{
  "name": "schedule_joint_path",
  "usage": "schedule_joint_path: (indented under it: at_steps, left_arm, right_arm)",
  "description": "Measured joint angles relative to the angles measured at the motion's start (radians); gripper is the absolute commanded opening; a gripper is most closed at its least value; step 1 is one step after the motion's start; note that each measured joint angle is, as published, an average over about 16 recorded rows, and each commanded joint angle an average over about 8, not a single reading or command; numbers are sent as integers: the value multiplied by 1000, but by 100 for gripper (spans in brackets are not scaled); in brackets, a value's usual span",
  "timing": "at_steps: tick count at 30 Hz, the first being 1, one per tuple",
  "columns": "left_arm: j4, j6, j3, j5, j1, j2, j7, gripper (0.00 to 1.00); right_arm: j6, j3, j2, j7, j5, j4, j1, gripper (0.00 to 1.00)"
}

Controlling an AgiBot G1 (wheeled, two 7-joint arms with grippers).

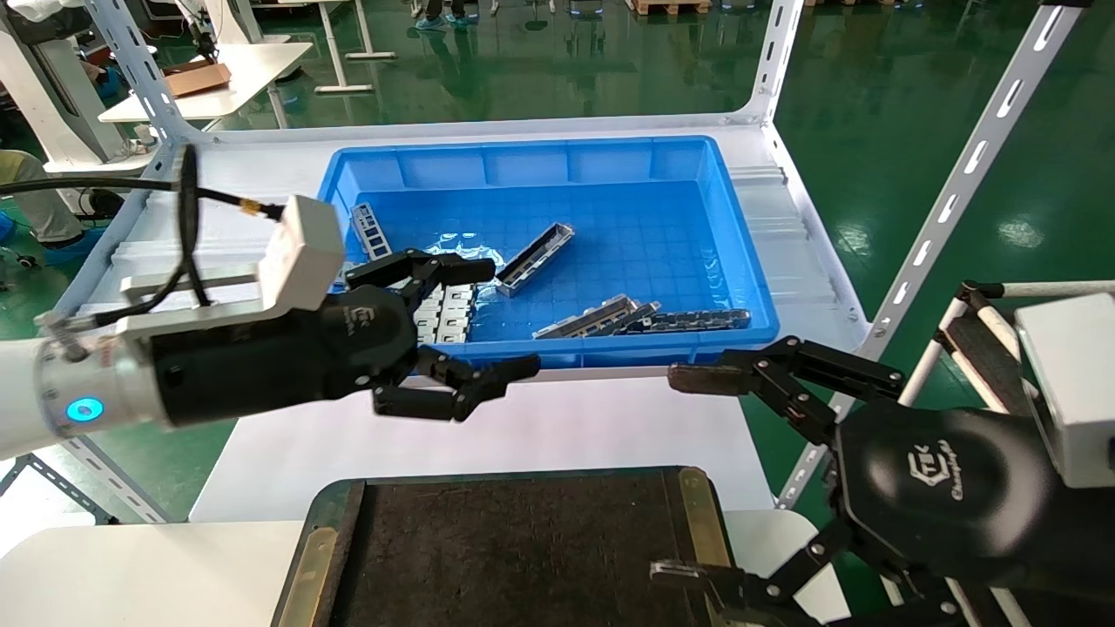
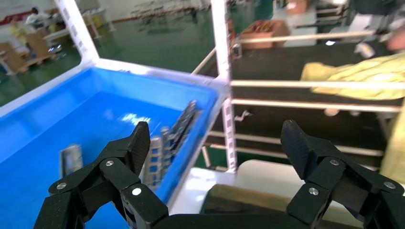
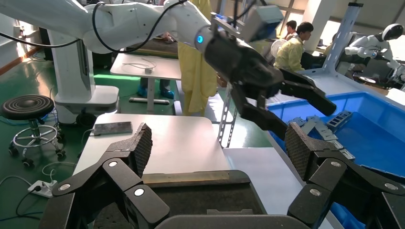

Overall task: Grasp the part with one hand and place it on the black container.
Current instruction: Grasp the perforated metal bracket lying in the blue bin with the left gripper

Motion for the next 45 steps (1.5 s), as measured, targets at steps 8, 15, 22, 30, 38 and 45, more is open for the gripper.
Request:
schedule_joint_path:
  at_steps: [8, 15, 22, 30, 38, 45]
  left_arm:
    - [275, -101, 49, 110, -128, 155, 87, 100]
    - [533, -207, 68, 167, -227, 290, 191, 100]
    - [734, -327, 66, 181, -285, 391, 282, 100]
    - [857, -438, 59, 172, -305, 450, 341, 100]
    - [882, -489, 67, 161, -293, 467, 340, 33]
    - [870, -513, 84, 151, -275, 470, 317, 0]
  right_arm:
    - [0, 0, 0, 0, 0, 0, 0, 100]
    - [0, -1, 0, 0, 0, 0, 0, 100]
    - [0, -1, 0, 0, 1, 0, 0, 100]
    - [0, -1, 0, -1, 1, 0, 0, 100]
    - [1, -1, 1, -1, 1, 0, 0, 19]
    - [1, -2, 1, -1, 1, 0, 0, 0]
